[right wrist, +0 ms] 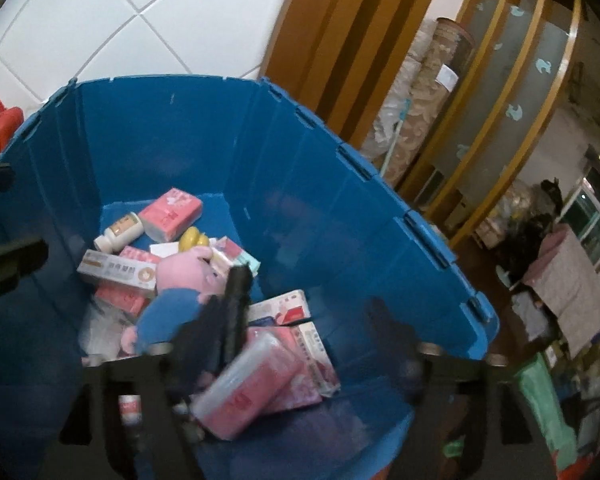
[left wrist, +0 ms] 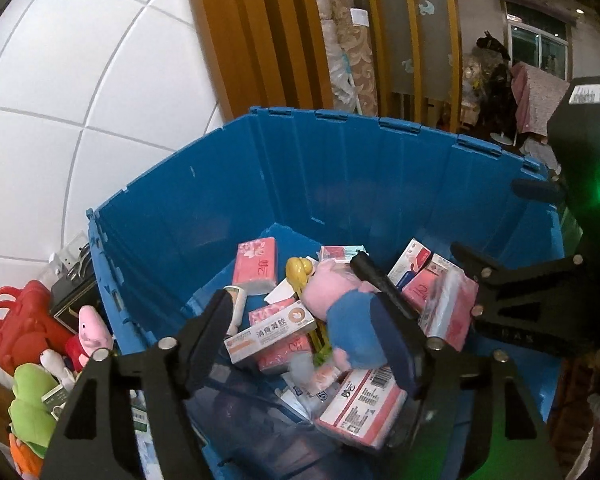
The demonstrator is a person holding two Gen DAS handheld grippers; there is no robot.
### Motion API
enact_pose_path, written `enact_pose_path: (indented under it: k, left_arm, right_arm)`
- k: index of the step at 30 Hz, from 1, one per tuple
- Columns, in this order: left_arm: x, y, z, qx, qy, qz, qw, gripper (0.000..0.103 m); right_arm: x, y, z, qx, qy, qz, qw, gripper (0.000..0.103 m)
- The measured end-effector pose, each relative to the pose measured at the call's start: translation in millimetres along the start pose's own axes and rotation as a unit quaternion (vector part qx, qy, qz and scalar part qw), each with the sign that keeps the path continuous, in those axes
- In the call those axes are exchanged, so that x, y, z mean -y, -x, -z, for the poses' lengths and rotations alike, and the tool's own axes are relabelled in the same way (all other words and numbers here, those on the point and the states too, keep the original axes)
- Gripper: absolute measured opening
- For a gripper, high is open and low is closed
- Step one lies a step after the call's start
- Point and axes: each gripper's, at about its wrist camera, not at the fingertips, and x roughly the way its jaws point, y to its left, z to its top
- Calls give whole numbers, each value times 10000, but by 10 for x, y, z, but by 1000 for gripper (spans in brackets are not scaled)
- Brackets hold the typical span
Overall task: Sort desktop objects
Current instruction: 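Open both tools to drop the white box and tissue pack into the crate, then move both tools back over the pile on the table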
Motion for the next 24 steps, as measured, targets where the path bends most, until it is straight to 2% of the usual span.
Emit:
enact_pose_path:
  k: [3, 6, 10, 12, 14, 15, 18, 19, 21, 24]
  left_arm:
    - [-41, 71, 24, 78, 42, 39, 10000, 71]
    - [-108, 202, 54, 251, 45, 9, 9997, 71]
    - [-294, 438, 117, 524, 210, -3, 9984, 72]
    - [-411, 587, 173, 699, 312, -71, 9970, 72]
    - [-567, 743, 250, 833, 465, -125, 9954, 72]
    - [-633, 792, 281, 871, 533, -133, 9947, 72]
    - [-896, 945, 451, 992, 815, -267, 9914, 72]
    - [-987, 985, 520, 1007, 912, -345, 9901, 72]
    - [-1185, 1048, 678, 970, 1068, -484, 9884, 72]
    - [-1493, 1095, 948, 797, 1319, -729, 9854, 72]
  right_arm:
    - [3, 44, 0, 15, -50, 12, 10000, 92]
    - [6, 206, -23, 119, -115, 52, 9998, 102]
    - [-45, 404, -72, 285, -173, -38, 9994, 103]
    - [-160, 685, -129, 513, -238, -109, 9983, 103]
    - [-200, 778, -149, 601, -240, -147, 9978, 103]
    - [-300, 978, -169, 761, -275, -267, 9964, 103]
    - [-409, 1143, -199, 904, -318, -427, 9945, 103]
    - [-556, 1319, -218, 1066, -409, -688, 9911, 103]
    - [-622, 1385, -215, 1126, -437, -790, 9895, 103]
    - [-995, 1588, -245, 1353, -473, -1217, 9822, 103]
